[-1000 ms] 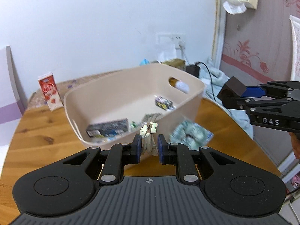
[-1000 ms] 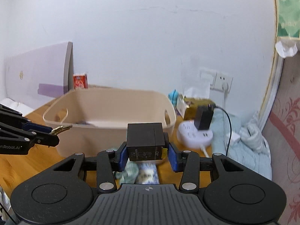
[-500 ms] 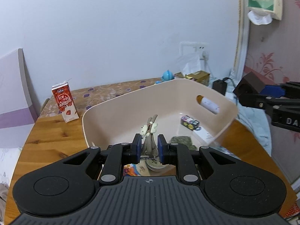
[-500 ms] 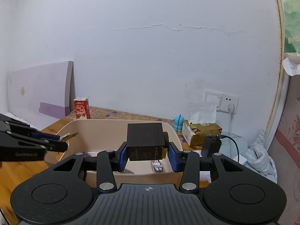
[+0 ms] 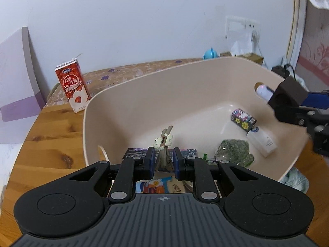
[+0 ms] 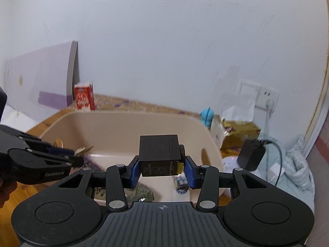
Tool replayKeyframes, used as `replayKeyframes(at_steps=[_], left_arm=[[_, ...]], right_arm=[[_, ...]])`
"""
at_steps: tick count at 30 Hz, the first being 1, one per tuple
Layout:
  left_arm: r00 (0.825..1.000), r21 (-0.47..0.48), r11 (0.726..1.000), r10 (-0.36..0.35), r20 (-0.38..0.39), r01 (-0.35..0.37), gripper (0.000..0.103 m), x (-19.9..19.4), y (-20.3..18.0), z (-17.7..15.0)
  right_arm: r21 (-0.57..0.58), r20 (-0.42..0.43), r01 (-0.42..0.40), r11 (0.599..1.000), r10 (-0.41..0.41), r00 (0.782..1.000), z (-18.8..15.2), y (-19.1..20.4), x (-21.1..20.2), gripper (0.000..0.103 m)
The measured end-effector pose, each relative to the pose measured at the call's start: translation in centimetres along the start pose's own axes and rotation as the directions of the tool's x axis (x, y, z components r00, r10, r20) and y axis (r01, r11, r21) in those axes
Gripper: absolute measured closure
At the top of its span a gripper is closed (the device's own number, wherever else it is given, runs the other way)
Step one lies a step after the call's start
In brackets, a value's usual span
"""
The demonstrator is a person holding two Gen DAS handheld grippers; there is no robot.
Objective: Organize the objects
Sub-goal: 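Carry the tag and charger over the basket and open both tools, then move both tools back to the scrunchie and blue-white tissue box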
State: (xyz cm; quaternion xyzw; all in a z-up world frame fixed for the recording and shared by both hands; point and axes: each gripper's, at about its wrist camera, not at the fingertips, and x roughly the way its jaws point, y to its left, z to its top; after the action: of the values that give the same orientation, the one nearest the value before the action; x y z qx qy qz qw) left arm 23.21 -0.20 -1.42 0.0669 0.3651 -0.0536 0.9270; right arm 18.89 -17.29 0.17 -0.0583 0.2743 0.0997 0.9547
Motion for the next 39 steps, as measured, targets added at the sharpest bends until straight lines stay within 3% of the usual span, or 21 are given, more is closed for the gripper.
replayKeyframes(at_steps=[12,13,15,17,19,29,39], left_arm=[[0.999,0.01,1.0,-0.013,-0.041,0.014,0.083,0.9,-0.8,0.6],[0.999,0.013,1.0,-0.012,-0.036,0.013,0.074,0.8,-0.8,0.6],[1.0,0.015,1.0,-0.012,-0.018,0.013,0.061,0.5,-1.0,0.6],[1.0,0.016,1.0,0.004,0.004,-0.004,0.04,-0.1,-1.1,0.5],[0.999,0.012,1.0,0.013,0.029,-0.014,0.031,-0.7,-1.2,0.5],[0.995,-0.017,1.0,0.015,0.098,-0.014,0.017,-4.7,-2.4,0.1],[0.993,-0.064,0.998,0.023,0.117,-0.016,0.014,-8.8,-3.1,-1.4]], right_arm=[[-0.012,-0.084,0.016,1.0,-0.017,0.996,-1.0,0.8,2.9,0.061],[-0.013,-0.083,0.02,1.0,-0.021,0.996,-0.9,0.8,2.9,0.052],[-0.013,-0.075,0.021,1.0,-0.022,0.997,-0.9,0.8,2.6,0.05],[-0.011,-0.061,0.019,1.0,-0.02,0.998,-1.0,0.7,2.2,0.042],[-0.016,-0.044,0.029,0.999,-0.03,0.999,-1.1,0.7,1.5,0.037],[-0.028,0.026,0.097,0.995,-0.096,0.995,-1.7,-0.6,-3.6,0.011],[-0.041,0.026,0.135,0.99,-0.134,0.991,-3.9,-1.9,-7.3,0.005]])
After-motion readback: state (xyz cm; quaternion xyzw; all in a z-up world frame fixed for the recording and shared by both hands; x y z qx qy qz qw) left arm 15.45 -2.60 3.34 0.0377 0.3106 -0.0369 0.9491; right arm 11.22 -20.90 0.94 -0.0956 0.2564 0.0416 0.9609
